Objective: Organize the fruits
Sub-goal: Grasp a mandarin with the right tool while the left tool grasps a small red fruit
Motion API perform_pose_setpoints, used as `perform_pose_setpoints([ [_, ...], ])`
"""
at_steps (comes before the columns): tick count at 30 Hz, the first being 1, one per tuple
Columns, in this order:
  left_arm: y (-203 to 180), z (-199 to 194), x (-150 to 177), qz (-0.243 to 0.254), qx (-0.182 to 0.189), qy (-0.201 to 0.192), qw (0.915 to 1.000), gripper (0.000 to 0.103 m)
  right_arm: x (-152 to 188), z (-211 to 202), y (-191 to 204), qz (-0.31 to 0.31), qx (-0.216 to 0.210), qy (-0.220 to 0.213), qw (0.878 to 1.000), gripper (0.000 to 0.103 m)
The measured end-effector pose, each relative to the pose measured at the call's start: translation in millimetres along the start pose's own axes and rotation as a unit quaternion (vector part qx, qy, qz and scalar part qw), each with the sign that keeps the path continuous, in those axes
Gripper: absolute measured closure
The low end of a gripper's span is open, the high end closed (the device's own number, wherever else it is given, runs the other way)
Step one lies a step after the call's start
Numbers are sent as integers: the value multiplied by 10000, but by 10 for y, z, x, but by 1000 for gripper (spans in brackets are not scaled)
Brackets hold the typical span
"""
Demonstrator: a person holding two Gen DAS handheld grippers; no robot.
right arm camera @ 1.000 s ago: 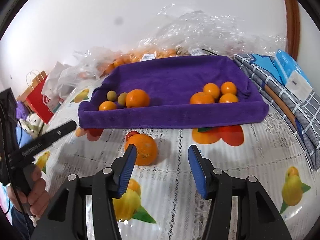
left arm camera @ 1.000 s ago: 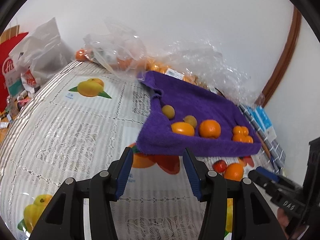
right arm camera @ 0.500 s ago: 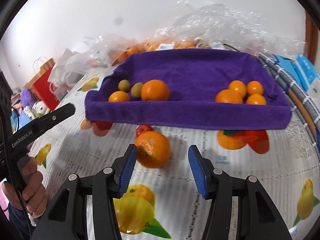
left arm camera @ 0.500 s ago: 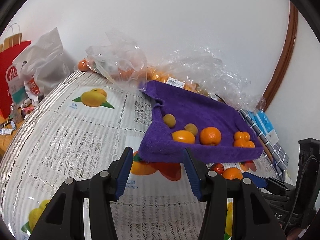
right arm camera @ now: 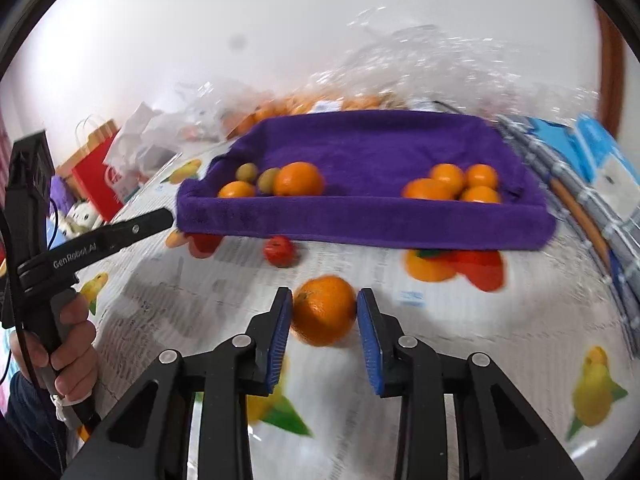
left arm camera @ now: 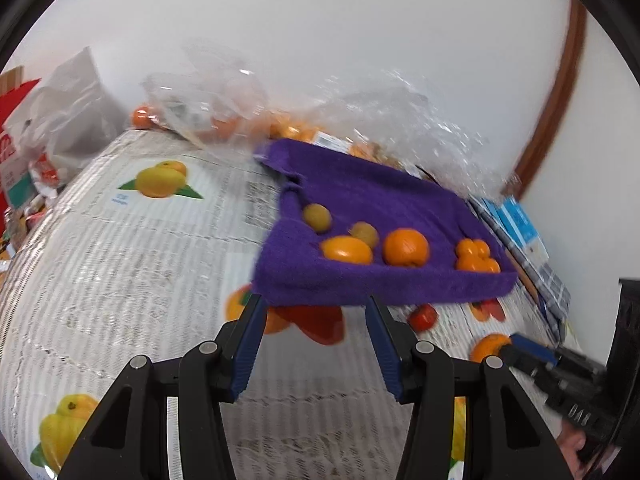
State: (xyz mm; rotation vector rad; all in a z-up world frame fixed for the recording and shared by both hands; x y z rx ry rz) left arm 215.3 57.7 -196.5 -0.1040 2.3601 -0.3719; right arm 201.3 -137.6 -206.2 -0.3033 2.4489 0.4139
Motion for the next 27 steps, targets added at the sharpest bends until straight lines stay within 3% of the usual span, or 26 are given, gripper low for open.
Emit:
perform_pose_setpoints([
  [3, -200, 60, 43, 343, 112, 157, 9992, 54, 46, -96, -180, 129, 63, -14, 9999, 87],
  [7, -513, 185, 91, 558, 303, 386, 9972, 54, 114, -86, -310, 360, -174, 179, 9990, 84],
  [9, -605, 255, 94, 723, 146, 423, 9964, 54, 125, -90, -312, 408, -308, 183, 9985, 83],
  [11, -619, 305, 104, 768, 3, 451, 9960, 54, 121, -67, -287, 385, -329, 214, 9985, 76],
  [13, -580, 317, 108, 641, 59, 514, 9966, 54, 96, -26, -237, 341, -363, 221, 9985, 58],
  [15, -532, 321, 100, 514, 149, 601, 9968, 54, 39, 41, -176, 239, -385, 269, 9986, 49],
  [18, -527, 358, 110, 628, 80, 761, 9951, 54, -11, 192, -146, -11, -100, 460, 9989, 49],
  [20, -547, 382, 117, 789, -41, 767, 9939, 54, 35, 320, -170, -116, 98, 608, 9980, 56],
  [21, -571, 400, 130, 800, 13, 813, 9935, 54, 52, 324, -187, -103, 141, 610, 9980, 61],
  [24, -711, 460, 162, 865, 230, 906, 9919, 54, 54, 222, -239, -74, 147, 522, 9985, 62],
  [27, -876, 538, 182, 1102, 148, 921, 9895, 54, 78, 114, -376, -9, 270, 451, 9986, 62],
])
Point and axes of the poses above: each gripper's, at about its wrist camera, not at the fingertips, and z roughly the way its jaws point, y to its left, x to its underside, the point moved 10 cm from there along z, roughly the way its jaws point, and after that the axes turned 7 degrees about y, right-handed, at the moved point
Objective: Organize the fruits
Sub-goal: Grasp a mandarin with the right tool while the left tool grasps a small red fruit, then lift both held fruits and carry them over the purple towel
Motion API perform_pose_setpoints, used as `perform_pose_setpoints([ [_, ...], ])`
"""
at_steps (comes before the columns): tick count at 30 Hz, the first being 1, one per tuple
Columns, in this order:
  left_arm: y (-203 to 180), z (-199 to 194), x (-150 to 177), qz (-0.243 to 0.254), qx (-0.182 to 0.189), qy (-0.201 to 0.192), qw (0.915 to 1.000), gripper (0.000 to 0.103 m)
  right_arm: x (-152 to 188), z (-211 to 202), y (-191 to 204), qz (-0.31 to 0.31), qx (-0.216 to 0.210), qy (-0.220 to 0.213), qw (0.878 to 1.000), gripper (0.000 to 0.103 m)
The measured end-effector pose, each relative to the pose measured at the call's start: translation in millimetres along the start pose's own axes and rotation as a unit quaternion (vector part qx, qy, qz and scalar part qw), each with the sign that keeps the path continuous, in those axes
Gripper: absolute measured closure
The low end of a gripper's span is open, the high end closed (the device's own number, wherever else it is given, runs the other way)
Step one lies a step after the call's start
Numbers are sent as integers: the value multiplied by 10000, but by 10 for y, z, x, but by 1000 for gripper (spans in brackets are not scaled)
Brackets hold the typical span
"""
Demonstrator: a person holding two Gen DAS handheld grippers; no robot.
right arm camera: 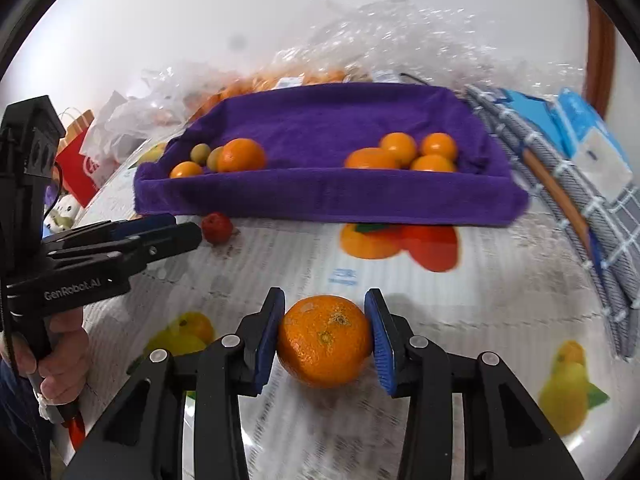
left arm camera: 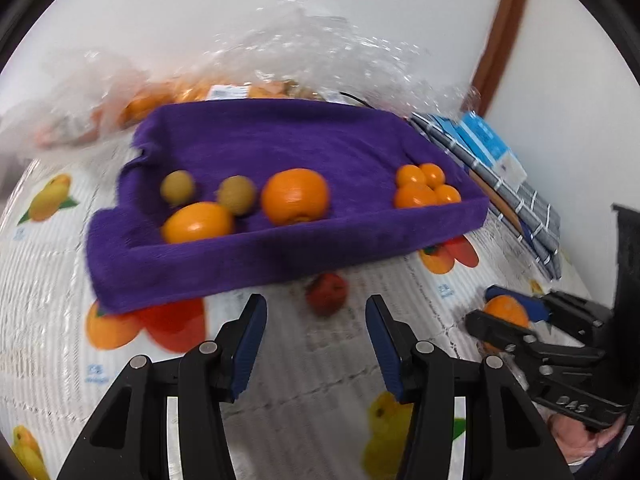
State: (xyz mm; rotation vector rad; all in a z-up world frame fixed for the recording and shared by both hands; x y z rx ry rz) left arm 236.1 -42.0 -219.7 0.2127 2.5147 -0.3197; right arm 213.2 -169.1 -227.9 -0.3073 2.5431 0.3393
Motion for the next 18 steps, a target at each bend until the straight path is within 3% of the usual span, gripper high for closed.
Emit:
perform_pose_setpoints([
  [2, -53, 72, -25, 6, -86, 46, 10000, 55, 3, -61, -106, 67, 75, -29, 9999, 62],
  [8, -83, 172, -72, -84, -294, 146, 9994, 78, 3, -253, -345, 285, 234, -179, 9992, 62],
  [18, -62, -44, -56, -272, -67, -37, 9996, 79, -139, -264, -350, 338, 207, -279, 9988, 62],
])
Point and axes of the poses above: each gripper's, at about its wrist camera, not at the fingertips, and z roughly the way its jaws point, y to its left, x to its underside, the point moved 10 cm from there along z, roughly the way its jaws point, and after that the axes turned 7 degrees about y, right-handed, at the moved point
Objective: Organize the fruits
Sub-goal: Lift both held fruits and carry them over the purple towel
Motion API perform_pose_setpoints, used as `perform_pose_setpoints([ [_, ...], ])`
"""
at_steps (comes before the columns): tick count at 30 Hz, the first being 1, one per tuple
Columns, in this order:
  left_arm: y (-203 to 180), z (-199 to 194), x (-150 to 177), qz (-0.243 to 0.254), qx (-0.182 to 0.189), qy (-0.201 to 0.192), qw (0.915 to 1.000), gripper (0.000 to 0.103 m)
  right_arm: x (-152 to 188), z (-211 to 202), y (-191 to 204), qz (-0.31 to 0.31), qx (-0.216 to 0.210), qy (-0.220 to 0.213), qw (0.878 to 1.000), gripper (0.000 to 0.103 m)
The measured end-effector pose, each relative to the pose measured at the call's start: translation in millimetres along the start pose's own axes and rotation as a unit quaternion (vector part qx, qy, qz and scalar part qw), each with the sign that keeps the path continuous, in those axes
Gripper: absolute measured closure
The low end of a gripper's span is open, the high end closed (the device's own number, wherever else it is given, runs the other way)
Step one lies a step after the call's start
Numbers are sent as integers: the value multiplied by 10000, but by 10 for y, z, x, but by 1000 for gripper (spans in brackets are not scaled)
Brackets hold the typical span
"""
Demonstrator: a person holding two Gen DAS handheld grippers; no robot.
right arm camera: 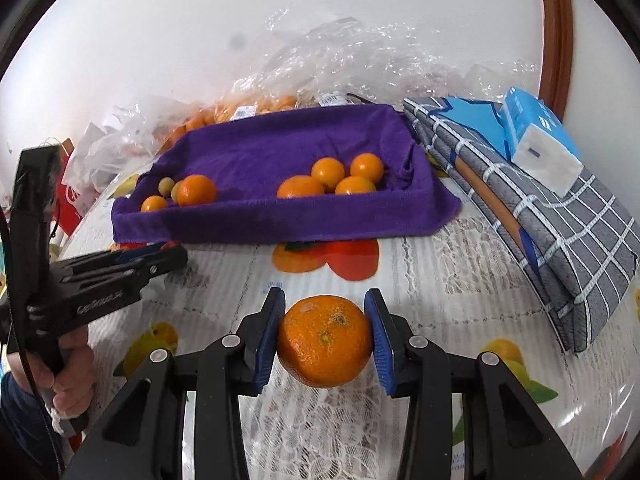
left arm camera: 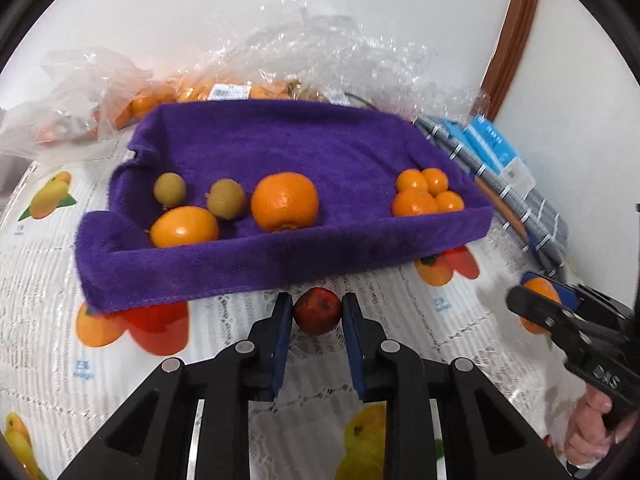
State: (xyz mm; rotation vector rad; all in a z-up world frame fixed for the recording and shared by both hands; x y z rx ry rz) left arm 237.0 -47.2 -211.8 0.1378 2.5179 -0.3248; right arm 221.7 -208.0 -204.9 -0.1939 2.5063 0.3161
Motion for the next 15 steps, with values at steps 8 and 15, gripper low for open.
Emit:
perform_pose_setpoints([
  [8, 221, -315, -313, -201, 41, -325, 9993, 79, -413, 29, 117, -66, -109, -215, 9997, 62],
  [15, 477, -233, -790, -191, -329, -497, 9980, 79, -893, 279, 188, -57, -371, -206, 9991, 62],
])
Point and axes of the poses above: each gripper's, at about its wrist camera, not at the fingertips, and z roughly the way its jaws point, y to its left, x to its underside, the point moved 10 cm from there along z, roughly the way its jaws point, and after that the axes turned 7 degrees about y, right-handed, at the moved point
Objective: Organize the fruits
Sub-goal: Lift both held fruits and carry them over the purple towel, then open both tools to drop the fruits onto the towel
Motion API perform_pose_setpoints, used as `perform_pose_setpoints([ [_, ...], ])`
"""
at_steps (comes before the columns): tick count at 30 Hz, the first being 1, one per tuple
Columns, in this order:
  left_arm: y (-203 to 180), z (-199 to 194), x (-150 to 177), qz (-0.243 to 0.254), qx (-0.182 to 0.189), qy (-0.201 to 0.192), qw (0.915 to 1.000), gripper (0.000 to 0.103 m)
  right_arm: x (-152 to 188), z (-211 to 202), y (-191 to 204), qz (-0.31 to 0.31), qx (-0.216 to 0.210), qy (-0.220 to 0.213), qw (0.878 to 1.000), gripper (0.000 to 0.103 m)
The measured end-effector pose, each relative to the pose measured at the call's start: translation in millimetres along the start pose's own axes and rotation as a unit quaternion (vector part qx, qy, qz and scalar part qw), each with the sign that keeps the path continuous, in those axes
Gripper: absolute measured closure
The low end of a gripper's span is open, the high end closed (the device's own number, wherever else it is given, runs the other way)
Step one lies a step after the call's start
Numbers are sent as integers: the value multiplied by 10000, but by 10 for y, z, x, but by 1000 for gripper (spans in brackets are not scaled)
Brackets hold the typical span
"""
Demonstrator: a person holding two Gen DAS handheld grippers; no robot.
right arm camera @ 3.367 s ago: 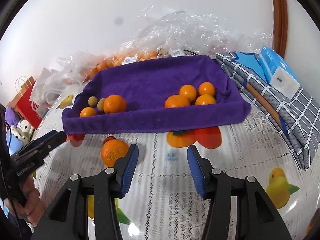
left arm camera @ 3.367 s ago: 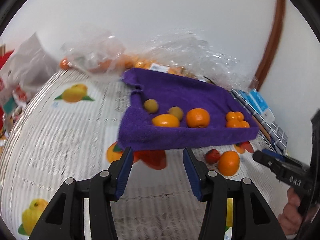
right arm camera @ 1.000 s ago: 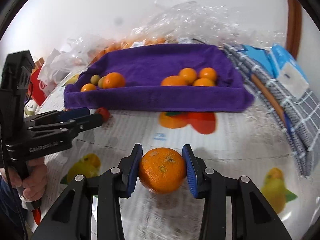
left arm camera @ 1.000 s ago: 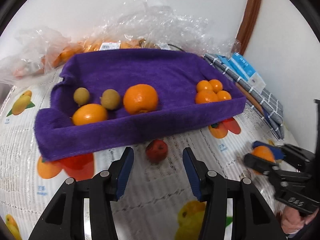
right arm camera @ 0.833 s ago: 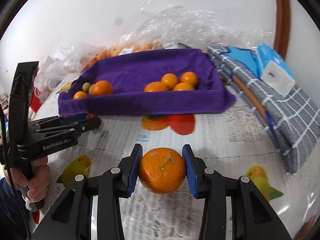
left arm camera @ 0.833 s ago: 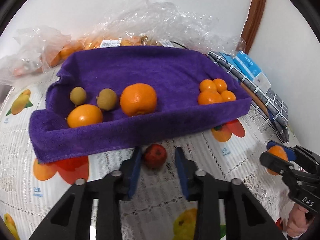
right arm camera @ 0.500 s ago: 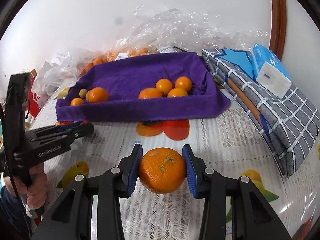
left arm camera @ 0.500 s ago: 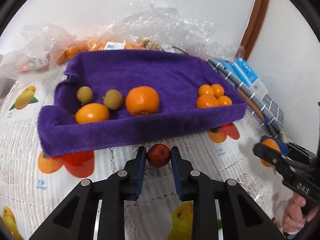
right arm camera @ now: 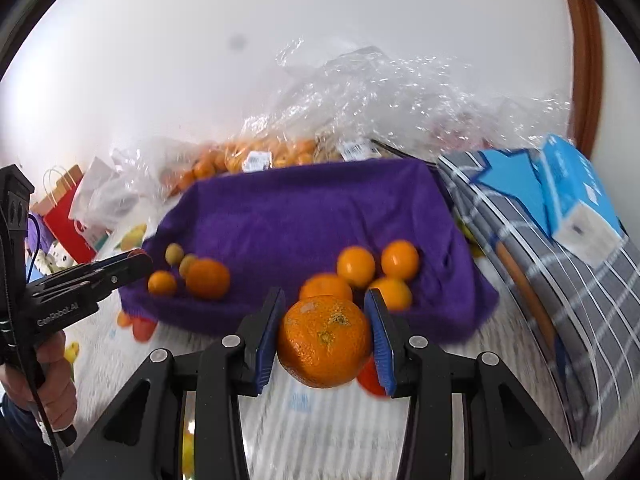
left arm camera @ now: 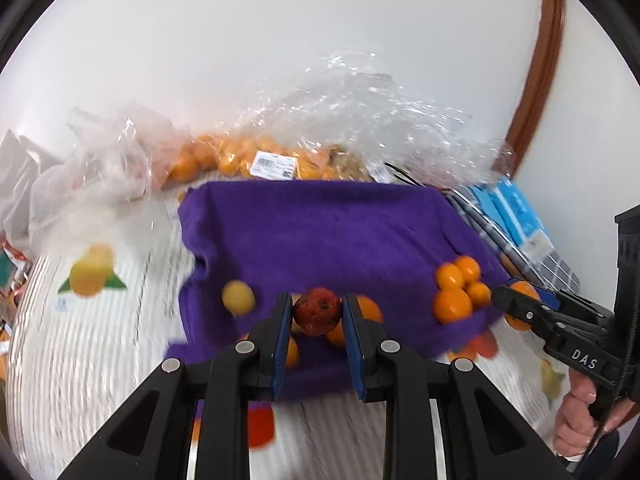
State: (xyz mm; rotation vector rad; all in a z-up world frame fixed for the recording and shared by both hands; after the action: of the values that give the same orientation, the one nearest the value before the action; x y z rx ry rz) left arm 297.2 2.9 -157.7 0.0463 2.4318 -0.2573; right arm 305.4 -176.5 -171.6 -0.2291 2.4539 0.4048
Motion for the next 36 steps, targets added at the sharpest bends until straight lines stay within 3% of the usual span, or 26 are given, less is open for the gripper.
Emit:
perform_pose_setpoints([
  [9, 183, 371, -236, -234, -46, 78, 9997, 79, -411, 423, 89, -56, -62, 59, 9999, 62],
  [19, 156, 582, -121, -174, -119, 263, 9994, 79, -301, 810, 122, -29, -10, 262, 9997, 62],
  [23, 176, 587, -90, -244, -75, 364, 9990, 77, -270, 783, 130, -36, -22, 226, 9997, 61],
  [27, 194, 496, -71, -299, -143, 343, 9989, 63, -240, 714, 132, 19, -32, 267, 9996, 61],
  [36, 165, 141, 34, -350, -242, 223, 9988, 59, -156, 298, 227, -1, 166, 149, 9998, 61],
])
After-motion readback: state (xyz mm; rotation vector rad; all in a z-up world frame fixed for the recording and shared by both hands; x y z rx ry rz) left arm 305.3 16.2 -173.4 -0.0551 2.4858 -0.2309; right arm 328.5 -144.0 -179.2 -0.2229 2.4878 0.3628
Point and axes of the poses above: each gripper's, at about its wrist camera, not at the fingertips, and z roughly the way its jaws point, y to its left, x to its underside, the point moved 10 cm from there along z, roughly the way its jaws point, and after that the axes turned 7 degrees about y, right-handed, at the moved point
